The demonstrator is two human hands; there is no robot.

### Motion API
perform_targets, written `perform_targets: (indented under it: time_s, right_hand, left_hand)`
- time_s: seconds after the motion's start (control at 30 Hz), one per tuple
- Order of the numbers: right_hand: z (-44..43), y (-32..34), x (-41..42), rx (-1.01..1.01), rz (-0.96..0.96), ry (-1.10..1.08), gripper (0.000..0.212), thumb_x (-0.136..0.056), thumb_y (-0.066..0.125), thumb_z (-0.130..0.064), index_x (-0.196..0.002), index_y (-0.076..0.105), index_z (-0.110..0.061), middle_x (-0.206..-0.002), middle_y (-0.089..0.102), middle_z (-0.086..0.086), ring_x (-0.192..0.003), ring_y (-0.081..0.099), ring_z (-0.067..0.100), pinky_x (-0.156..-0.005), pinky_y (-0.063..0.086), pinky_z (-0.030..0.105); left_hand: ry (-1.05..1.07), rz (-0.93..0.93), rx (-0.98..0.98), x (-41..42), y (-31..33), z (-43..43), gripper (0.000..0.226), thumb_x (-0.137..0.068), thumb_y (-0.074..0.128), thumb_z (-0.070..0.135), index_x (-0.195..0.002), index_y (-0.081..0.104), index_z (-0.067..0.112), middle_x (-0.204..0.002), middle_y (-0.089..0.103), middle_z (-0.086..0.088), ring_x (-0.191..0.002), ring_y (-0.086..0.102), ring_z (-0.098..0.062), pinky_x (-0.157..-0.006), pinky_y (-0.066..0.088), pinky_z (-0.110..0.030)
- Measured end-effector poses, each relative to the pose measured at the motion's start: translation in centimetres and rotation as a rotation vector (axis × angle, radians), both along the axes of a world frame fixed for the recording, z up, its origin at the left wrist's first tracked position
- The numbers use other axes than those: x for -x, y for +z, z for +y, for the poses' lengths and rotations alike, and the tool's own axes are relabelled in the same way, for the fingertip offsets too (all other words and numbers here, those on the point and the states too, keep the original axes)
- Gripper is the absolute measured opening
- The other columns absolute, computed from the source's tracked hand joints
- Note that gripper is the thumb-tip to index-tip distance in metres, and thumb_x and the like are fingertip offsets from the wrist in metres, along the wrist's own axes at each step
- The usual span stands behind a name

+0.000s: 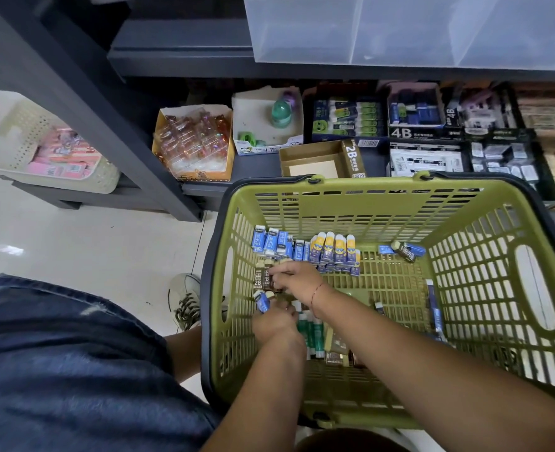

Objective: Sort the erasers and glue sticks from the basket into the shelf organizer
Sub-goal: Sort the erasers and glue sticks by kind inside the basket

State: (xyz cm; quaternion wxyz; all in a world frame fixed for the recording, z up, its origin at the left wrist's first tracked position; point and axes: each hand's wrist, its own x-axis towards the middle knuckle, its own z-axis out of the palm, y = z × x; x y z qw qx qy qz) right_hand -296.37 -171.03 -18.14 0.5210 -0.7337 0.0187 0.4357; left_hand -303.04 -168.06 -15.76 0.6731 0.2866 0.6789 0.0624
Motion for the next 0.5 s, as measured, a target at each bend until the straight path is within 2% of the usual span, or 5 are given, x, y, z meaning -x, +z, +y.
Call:
perform_targets:
  time_s: [0.1, 0.23, 0.33, 0.4, 0.5]
  right_hand:
    - [-1.3, 0.1, -0.5, 0.031, 0.057, 0.047, 0.021, -0.092, 0.06, -0.014, -0.109, 0.068, -0.005, -0.076, 0.062, 0.0, -0.063, 0.054, 0.008, -0.053, 0.041, 0.012]
    - [-3.3, 0.7, -1.4, 0.071, 0.141, 0.137, 0.014, -0.091, 0.063, -0.022, -0.096, 0.068, -0.009, -0.066, 0.06, -0.002, -0.054, 0.052, 0.005, -0.047, 0.037, 0.014]
    - [-4.3, 1.3, -2.3, 0.054, 0.218, 0.15, 0.01, -0.091, 0.063, -0.02, -0.083, 0.067, -0.015, -0.069, 0.064, -0.002, -0.057, 0.048, 0.005, -0.045, 0.033, 0.014]
    - [-4.9, 1.4, -2.7, 0.043, 0.233, 0.15, 0.004, -0.09, 0.064, -0.019, -0.089, 0.068, -0.018, -0.074, 0.066, -0.002, -0.063, 0.05, 0.006, -0.048, 0.033, 0.014]
    - [-5.3, 1.1, -3.0, 0.057, 0.171, 0.148, 0.017, -0.088, 0.066, -0.015, -0.105, 0.066, -0.016, -0.083, 0.066, -0.003, -0.072, 0.055, 0.007, -0.052, 0.033, 0.018]
  left_hand:
    - [-0.06, -0.003, 0.028, -0.1, -0.1, -0.3, 0.01, -0.099, 0.051, 0.009, -0.105, 0.057, 0.003, -0.085, 0.064, -0.012, -0.062, 0.057, -0.017, -0.055, 0.049, -0.026]
    - [-0.128, -0.099, 0.125, -0.4, 0.5, -0.6, 0.013, -0.1, 0.049, 0.008, -0.104, 0.059, 0.0, -0.085, 0.064, -0.013, -0.075, 0.061, -0.019, -0.078, 0.055, -0.031]
    - [-0.162, -0.158, 0.119, -0.8, 1.1, -0.6, 0.026, -0.099, 0.05, 0.007, -0.123, 0.054, -0.003, -0.098, 0.065, -0.016, -0.08, 0.064, -0.018, -0.082, 0.056, -0.029]
    - [-0.171, -0.166, 0.117, -1.0, 1.0, -0.5, 0.035, -0.098, 0.052, 0.008, -0.132, 0.048, -0.001, -0.114, 0.064, -0.019, -0.081, 0.066, -0.018, -0.079, 0.057, -0.028]
    - [-0.193, -0.174, 0.16, -0.9, 0.6, -0.7, 0.037, -0.097, 0.054, 0.01, -0.132, 0.047, -0.001, -0.123, 0.06, -0.021, -0.086, 0.067, -0.019, -0.077, 0.059, -0.029]
